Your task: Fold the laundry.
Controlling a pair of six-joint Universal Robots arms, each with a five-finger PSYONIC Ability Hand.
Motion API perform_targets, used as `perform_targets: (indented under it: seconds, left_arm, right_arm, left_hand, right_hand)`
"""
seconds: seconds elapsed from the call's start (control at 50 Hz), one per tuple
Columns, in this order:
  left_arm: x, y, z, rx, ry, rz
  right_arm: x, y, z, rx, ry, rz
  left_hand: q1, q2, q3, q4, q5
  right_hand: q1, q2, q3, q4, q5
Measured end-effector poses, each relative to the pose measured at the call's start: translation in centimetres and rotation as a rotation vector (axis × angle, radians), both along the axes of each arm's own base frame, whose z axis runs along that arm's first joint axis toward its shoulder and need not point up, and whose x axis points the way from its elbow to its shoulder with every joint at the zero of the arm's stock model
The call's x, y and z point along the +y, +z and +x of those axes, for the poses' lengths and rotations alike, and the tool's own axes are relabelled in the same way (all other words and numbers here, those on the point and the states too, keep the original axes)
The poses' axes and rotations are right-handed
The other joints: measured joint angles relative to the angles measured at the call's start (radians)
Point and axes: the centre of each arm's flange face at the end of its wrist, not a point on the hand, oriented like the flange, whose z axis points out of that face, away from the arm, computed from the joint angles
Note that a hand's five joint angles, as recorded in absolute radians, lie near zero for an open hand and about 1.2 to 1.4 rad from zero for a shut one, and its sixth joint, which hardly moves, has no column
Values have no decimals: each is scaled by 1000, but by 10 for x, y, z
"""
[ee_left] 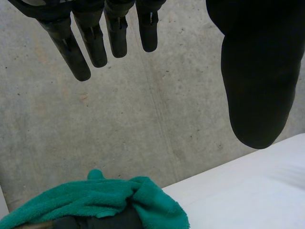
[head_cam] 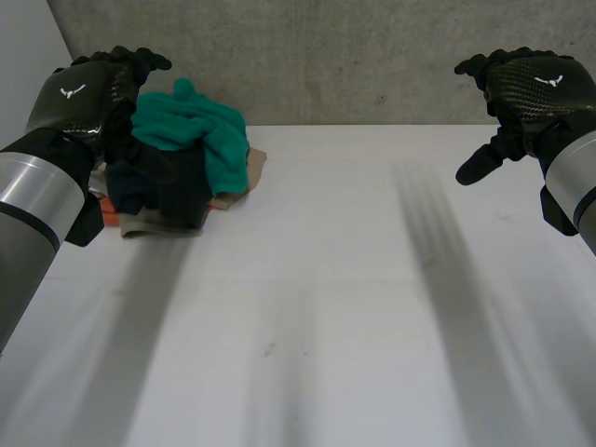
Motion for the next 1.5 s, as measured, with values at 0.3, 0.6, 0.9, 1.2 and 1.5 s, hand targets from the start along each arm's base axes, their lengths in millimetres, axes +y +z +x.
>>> perform_targets:
  seconds: [0.3,0.6,0.9,1.2,1.5]
  left_arm:
    - [-30,3,-9,-13,12,-72]
    - [-175,-58,-3,-263,148,-115]
    - [-266,-159,15,-312,28,-192]
    - [-259,-121,-3,-280,11,-301]
    - [-189,-14,-20,-197,-25,-497]
  right_arm:
    - [1,1,0,3,2,-5]
    - [2,-1,1,11,5,-1]
    - [-3,-17,3,33,6,43]
    - [-8,-28,4,49,9,74]
    - [-7,-26,5,70,15,60]
  left_hand:
    - [-35,-49,-44,-57,-49]
    - [-27,-40,-38,-49,-41]
    - [176,155,160,151,156]
    - [825,896,852,900,833]
    - [692,717,722,715,710]
  right_hand:
    - [-37,-64,-71,-69,-52]
    - [-37,-64,-71,-69,-52]
    - [-37,-64,-71,-69,-52]
    - [-37,-64,-71,-69,-52]
    - [-37,-64,-71,-69,-52]
